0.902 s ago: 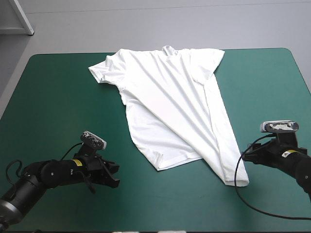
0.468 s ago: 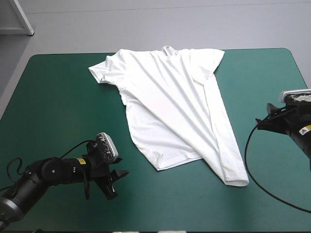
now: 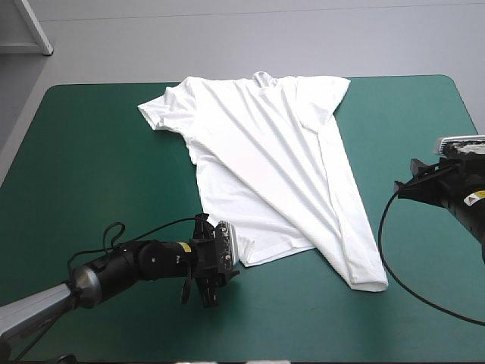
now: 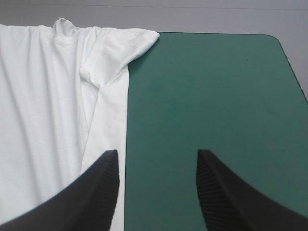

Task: Fold the cloth

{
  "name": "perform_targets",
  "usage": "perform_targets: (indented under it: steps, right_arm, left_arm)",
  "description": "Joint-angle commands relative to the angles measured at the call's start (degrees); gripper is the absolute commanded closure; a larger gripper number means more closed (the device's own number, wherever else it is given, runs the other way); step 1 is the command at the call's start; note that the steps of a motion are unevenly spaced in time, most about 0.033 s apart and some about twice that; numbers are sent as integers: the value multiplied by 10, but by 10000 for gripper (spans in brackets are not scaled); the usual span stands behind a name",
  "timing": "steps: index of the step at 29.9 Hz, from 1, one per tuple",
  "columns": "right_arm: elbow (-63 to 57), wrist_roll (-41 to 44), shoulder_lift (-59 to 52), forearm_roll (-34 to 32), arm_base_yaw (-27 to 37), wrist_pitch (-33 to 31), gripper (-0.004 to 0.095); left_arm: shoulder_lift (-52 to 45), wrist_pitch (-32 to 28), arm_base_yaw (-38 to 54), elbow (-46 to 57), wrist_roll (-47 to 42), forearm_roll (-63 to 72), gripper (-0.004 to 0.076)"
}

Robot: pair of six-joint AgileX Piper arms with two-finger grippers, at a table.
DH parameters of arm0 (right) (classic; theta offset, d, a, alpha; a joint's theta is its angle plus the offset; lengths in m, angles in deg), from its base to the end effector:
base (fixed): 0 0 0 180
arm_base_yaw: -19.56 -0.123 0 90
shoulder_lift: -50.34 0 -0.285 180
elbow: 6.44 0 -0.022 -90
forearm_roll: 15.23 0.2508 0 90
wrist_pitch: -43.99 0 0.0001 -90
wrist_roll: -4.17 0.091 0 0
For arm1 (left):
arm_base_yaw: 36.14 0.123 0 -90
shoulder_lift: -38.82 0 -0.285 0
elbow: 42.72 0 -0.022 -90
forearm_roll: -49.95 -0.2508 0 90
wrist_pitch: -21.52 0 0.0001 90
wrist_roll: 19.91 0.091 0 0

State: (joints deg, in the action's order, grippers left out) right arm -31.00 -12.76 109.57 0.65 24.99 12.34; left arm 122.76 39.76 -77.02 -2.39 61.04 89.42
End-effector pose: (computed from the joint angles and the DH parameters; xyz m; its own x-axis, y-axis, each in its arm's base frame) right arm 0.1835 -0.0043 0.3795 -0.4093 -0.0186 -0.9122 -0.0602 0.9982 0.0067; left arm 0.1760 -0.1764 0.2165 0.0897 0.8051 -0.5864 0.9285 0.1454 0.3417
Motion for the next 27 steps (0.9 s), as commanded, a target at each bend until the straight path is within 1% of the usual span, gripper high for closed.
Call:
perform_targets:
  steps: [1, 5, 10, 13, 14, 15, 16, 18, 19, 22, 23, 25, 27]
  right_arm:
    - [23, -1, -4, 8, 3, 33, 438]
    - [23, -1, -4, 11, 3, 33, 438]
    - [23, -1, -4, 11, 3, 30, 438]
    - [23, -1, -4, 11, 3, 12, 438]
    - [23, -1, -4, 11, 3, 2, 438]
    - [23, -1, -4, 11, 3, -15, 439]
    - [23, -2, -4, 11, 3, -35, 441]
    - [23, -4, -4, 11, 3, -76, 446]
    - [21, -11, -4, 12, 3, -102, 450]
    - [20, -64, -4, 30, 3, -186, 494]
    - [20, -79, -3, 37, 3, -215, 494]
    - [20, -84, 1, 38, 3, -261, 494]
    - [20, -74, 9, 38, 3, -283, 494]
  left_arm:
    - [29, -45, -8, -35, 14, 18, 276]
    - [83, -33, -8, -50, 22, 17, 276]
    - [130, -34, -8, -70, 22, 19, 277]
    - [146, -27, -8, -79, 21, 19, 304]
    - [149, -17, -8, -79, 21, 18, 335]
    - [149, -5, -8, -79, 21, 16, 393]
    - [149, 5, -8, -79, 20, 13, 477]
    - [149, 24, -7, -79, 20, 13, 686]
    - [148, 32, -7, -79, 20, 13, 699]
    - [145, 40, -7, -79, 11, 13, 705]
    - [144, 37, -7, -79, -4, 13, 705]
    - [139, 33, -6, -79, -39, -1, 705]
    - [129, 36, -4, -79, -107, -55, 705]
